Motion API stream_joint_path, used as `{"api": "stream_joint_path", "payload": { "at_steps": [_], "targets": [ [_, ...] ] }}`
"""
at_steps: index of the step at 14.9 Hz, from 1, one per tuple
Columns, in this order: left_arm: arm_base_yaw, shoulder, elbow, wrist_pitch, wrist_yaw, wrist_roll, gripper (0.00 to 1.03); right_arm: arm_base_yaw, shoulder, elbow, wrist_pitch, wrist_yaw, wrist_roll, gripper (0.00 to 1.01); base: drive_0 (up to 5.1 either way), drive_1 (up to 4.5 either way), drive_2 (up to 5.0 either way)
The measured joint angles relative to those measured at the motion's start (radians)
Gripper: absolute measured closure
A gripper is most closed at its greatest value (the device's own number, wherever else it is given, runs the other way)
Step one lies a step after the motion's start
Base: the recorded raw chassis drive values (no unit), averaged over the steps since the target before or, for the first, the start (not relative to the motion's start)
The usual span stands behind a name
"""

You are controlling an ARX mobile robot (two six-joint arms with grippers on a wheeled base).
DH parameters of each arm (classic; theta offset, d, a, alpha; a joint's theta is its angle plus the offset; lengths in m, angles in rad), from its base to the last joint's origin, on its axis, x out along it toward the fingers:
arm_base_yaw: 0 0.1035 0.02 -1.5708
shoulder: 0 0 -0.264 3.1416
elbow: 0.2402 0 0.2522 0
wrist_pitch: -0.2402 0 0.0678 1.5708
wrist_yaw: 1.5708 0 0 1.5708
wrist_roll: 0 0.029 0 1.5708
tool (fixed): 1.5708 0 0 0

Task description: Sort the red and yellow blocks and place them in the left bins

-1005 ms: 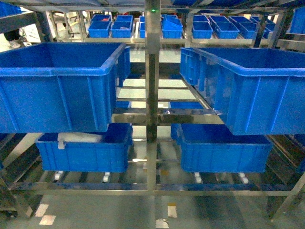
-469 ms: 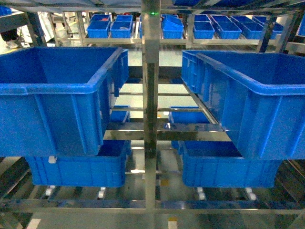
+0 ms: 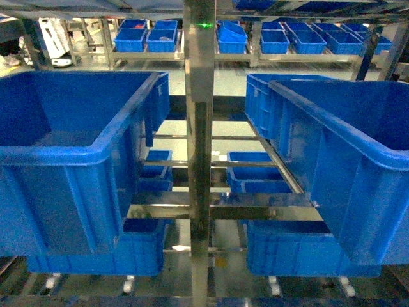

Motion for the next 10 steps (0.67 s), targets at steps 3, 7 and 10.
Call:
{"api": "stream_joint_path", "payload": {
  "at_steps": [3,7,10],
  "targets": [
    [0.0,0.002,0.0,0.001,0.0,0.0,0.76,0.0,0.007,0.0,0.001,0.0,0.0,0.73,-5.0,2.41,2.4],
    [0.0,0.002,0.0,0.001,0.0,0.0,0.76,0.0,0.005,0.0,0.002,0.0,0.0,0.73,0.0,0.0,0.0],
    [0.0,-0.005,0.0,0.002,0.0,0.0,0.76,0.0,-0.003,0.0,0.005,0.0,0.0,0.73,0.0,2.81,-2.8]
  ]
}}
